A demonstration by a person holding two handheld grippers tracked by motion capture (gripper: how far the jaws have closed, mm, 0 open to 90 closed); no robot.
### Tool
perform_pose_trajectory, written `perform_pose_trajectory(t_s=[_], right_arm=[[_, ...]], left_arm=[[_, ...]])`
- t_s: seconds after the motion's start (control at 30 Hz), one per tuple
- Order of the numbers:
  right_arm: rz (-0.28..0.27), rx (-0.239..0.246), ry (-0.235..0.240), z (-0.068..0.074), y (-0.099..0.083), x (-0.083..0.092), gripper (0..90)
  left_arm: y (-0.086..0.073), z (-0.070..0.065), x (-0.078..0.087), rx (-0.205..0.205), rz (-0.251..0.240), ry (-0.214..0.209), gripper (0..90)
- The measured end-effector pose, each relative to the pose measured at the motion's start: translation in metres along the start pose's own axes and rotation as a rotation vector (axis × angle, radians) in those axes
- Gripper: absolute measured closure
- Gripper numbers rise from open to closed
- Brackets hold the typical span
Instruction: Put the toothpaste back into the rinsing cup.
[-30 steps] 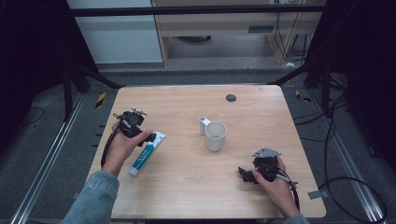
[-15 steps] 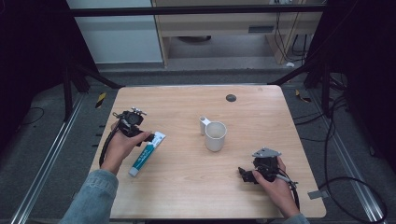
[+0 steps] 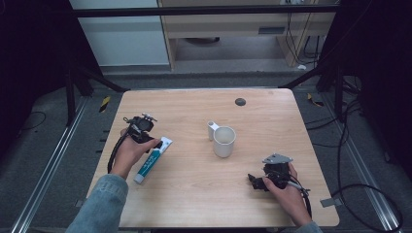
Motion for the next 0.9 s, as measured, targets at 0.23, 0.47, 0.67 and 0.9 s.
perform_pose_trajectory(t_s=[0.23, 0.47, 0.67, 0.9], right_arm=[[0.001, -0.004, -0.003, 0.001, 0.000, 0.000, 0.8], [0.002, -0.006, -0.006, 0.001, 0.000, 0.000, 0.7], [0.002, -0.006, -0.005, 0.001, 0.000, 0.000, 0.7], [0.002, -0.006, -0.006, 0.001, 0.000, 0.000, 0.7]], left_arm=[[-0.001, 0.008, -0.007, 0.044, -0.013, -0.012, 26.1], [-0.013, 0.007, -0.026, 0.046, 0.047, -0.021, 26.0], [-0.016, 0.010, -0.033, 0.060, 0.060, -0.007, 30.7], [-0.018, 0.008, -0.031, 0.061, 0.083, -0.036, 36.9]])
Point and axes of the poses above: each handheld gripper's, and its own axes: x roughly backward along the jaws, y roughly out of its top, z roughly to its left, the point moved 5 cm from there along -x, roughly forward along the jaws, and after that the axes turned 15 degrees about -y, right-handed, at the moved point
